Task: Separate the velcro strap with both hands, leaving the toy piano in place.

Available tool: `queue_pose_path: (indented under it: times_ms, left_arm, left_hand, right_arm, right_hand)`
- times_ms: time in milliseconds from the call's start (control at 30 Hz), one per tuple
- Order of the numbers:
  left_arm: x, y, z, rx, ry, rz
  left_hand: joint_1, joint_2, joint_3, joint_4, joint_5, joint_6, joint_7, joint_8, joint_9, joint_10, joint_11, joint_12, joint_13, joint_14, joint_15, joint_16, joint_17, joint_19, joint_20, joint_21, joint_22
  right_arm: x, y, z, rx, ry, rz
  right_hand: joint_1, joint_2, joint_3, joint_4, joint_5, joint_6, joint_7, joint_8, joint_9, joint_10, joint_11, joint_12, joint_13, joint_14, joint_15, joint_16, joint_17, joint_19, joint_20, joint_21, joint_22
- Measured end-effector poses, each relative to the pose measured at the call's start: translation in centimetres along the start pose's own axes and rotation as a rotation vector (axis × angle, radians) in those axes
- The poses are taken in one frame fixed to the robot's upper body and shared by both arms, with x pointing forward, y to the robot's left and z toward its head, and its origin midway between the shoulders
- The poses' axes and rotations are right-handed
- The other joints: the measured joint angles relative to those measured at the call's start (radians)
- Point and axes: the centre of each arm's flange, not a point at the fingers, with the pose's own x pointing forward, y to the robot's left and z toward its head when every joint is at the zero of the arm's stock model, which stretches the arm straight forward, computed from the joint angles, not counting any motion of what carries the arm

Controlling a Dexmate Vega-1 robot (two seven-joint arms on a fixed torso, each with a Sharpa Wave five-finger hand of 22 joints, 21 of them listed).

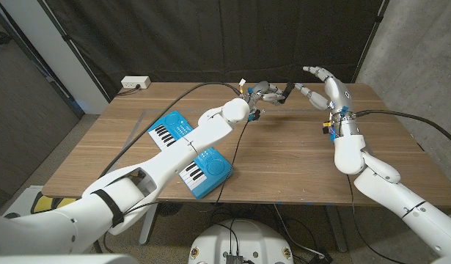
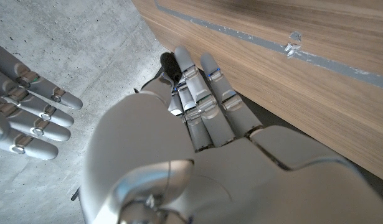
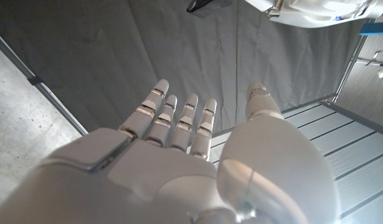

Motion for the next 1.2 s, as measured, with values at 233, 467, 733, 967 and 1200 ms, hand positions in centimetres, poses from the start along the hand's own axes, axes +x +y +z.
queue_pose_path:
  times_ms: [233,467,733,967,1200]
  left_arm:
    - [0.0,-0.2,0.8,-0.001,-0.009,-0.006]
    - [-0.2,-0.3,1.5,-0.007,-0.024,-0.004]
    - [-0.6,-0.4,1.7,-0.012,-0.029,0.003]
    - [-0.9,-0.4,1.8,-0.028,-0.034,0.02]
    - [-1.1,-0.4,1.9,-0.036,-0.036,0.023]
  left_hand:
    - [0.0,0.0,0.0,0.001,0.0,0.0,0.0,0.0,0.0,0.004,0.004,-0.008,0.0,0.0,0.0,0.0,0.0,0.0,0.0,0.0,0.0]
    - [0.0,0.0,0.006,0.003,0.0,0.0,0.0,0.0,0.005,0.006,0.005,-0.008,0.0,0.004,0.004,0.0,0.0,0.0,0.0,0.0,0.0]
    - [0.0,0.0,0.008,0.0,0.0,-0.001,0.001,0.0,0.005,0.01,0.0,-0.008,0.0,0.005,0.005,-0.008,0.0,0.0,0.0,0.0,0.0]
    - [0.0,0.0,0.012,0.004,-0.004,-0.001,0.001,0.0,0.009,0.01,0.0,-0.008,0.003,0.005,0.005,-0.008,0.002,0.0,0.0,0.0,0.0]
    - [0.0,0.0,0.012,0.004,-0.004,-0.001,0.001,0.0,0.009,0.011,0.0,-0.008,0.003,0.006,0.005,-0.008,0.003,0.0,0.0,0.0,0.0]
  right_arm:
    - [-0.4,0.4,0.4,-0.048,-0.015,-0.009]
    - [-0.7,0.8,0.3,-0.093,-0.002,-0.011]
    - [-0.7,1.3,0.1,-0.128,0.01,-0.007]
    - [-0.6,1.9,-0.2,-0.146,0.027,0.0]
    - [-0.6,2.6,-0.6,-0.164,0.036,0.007]
  right_hand:
    - [0.016,0.0,-0.002,0.002,0.0,0.007,-0.007,0.0,0.005,0.0,0.0,0.0,0.0,0.019,0.0,0.004,0.0,0.005,-0.005,0.0,0.0]
    - [0.025,-0.009,-0.002,0.002,0.0,0.013,-0.021,0.0,0.009,0.005,-0.005,0.0,0.0,0.032,-0.004,0.008,0.0,0.018,-0.003,0.0,0.0]
    - [0.04,-0.013,-0.004,0.004,0.0,0.013,-0.021,0.0,0.014,0.005,-0.005,0.0,0.0,0.04,-0.001,0.008,0.0,0.018,-0.003,0.0,0.0]
    - [0.047,-0.013,-0.006,0.006,0.0,0.013,-0.021,0.0,0.015,0.001,-0.001,-0.005,0.0,0.04,-0.001,0.008,0.0,0.018,-0.003,0.0,0.0]
    - [0.051,-0.017,-0.012,0.012,0.0,0.016,-0.019,0.0,0.019,-0.004,0.004,-0.005,0.0,0.032,0.0,0.004,0.0,0.018,-0.003,0.0,0.0]
